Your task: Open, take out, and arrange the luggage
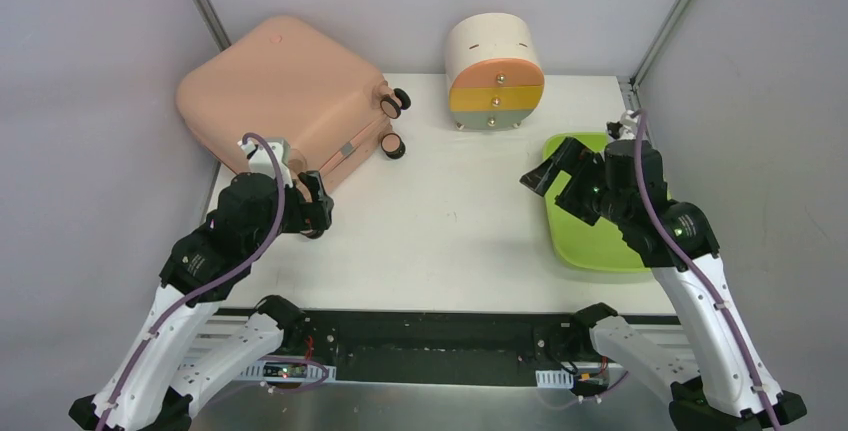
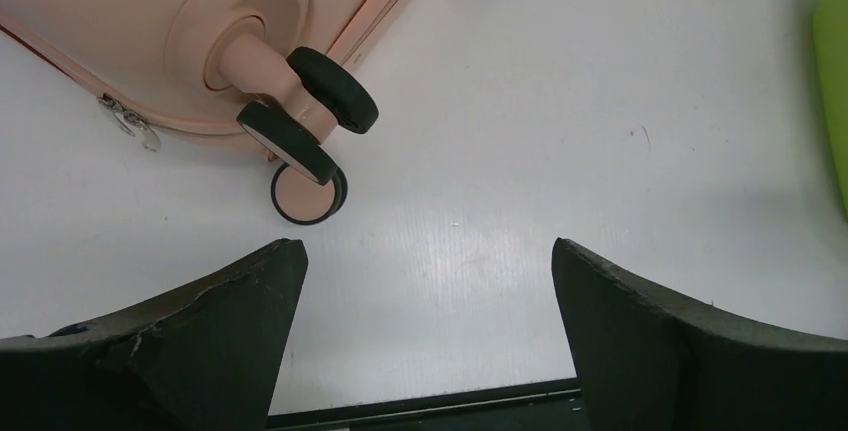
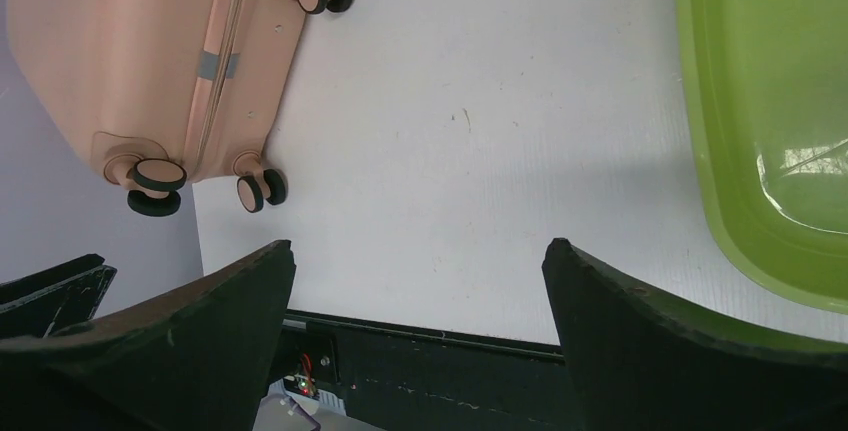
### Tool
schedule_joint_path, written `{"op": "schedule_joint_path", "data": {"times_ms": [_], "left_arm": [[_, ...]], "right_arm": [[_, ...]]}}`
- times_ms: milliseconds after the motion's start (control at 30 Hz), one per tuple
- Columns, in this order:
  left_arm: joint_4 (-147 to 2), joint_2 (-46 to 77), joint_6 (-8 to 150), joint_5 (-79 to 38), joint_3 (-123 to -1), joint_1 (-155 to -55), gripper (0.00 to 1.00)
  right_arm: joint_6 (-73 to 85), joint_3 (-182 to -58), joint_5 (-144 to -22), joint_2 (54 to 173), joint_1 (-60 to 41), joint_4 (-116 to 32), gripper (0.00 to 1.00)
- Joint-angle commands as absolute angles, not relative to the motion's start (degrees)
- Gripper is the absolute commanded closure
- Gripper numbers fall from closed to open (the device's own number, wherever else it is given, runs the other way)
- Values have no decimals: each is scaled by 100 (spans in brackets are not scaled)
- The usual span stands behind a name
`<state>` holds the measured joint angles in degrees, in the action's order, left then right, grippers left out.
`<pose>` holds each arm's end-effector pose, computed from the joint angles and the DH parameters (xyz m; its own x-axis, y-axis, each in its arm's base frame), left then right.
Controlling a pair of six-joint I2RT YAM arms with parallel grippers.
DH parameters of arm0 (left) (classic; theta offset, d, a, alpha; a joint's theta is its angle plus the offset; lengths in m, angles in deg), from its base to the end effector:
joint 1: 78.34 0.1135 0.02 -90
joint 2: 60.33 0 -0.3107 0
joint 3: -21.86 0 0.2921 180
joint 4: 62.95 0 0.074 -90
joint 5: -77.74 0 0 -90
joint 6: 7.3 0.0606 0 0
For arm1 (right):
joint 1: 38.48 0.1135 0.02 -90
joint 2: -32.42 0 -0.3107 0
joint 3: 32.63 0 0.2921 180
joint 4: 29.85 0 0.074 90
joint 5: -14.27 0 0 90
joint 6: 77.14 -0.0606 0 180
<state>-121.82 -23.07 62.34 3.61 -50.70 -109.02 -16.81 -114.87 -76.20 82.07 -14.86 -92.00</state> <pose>0.1223 -0.0533 0.4175 -0.4182 -0.1410 -0.8974 0.1384 0.9665 -0.2164 0.1666 0.0734 0.4412 -0.5943 0.2804 -0.7538 -0.1301 0.8914 0.4341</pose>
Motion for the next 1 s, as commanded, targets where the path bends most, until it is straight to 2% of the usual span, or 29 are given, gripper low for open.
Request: {"op": "schedule_joint_path", "data": {"times_ms": [0,367,467,667,800,967], "left_arm": [[-12183,-2253,6063,617,-5003,-10866,1],[-12231,-2299,5520,600,-4859,-10685,2],[-12245,-2425,5214,92,-4643,-9987,2],[-12354,-2593,4690,-1759,-4067,-7463,6],[-12334,-2539,4248,-1726,-3816,-6939,3],[-12329,-2409,3691,-1024,-3684,-6732,1]], "right_arm": [[-1736,-11429,-7683,8016,-1451,-9023,0],[-1720,-11352,-7722,7963,-1453,-8969,0],[-1705,-11321,-7713,7942,-1458,-8962,0],[-1702,-11256,-7807,7883,-1451,-8918,0],[-1744,-11097,-7949,7733,-1452,-8725,0],[-1794,-10792,-8532,7908,-1394,-7794,2]]}}
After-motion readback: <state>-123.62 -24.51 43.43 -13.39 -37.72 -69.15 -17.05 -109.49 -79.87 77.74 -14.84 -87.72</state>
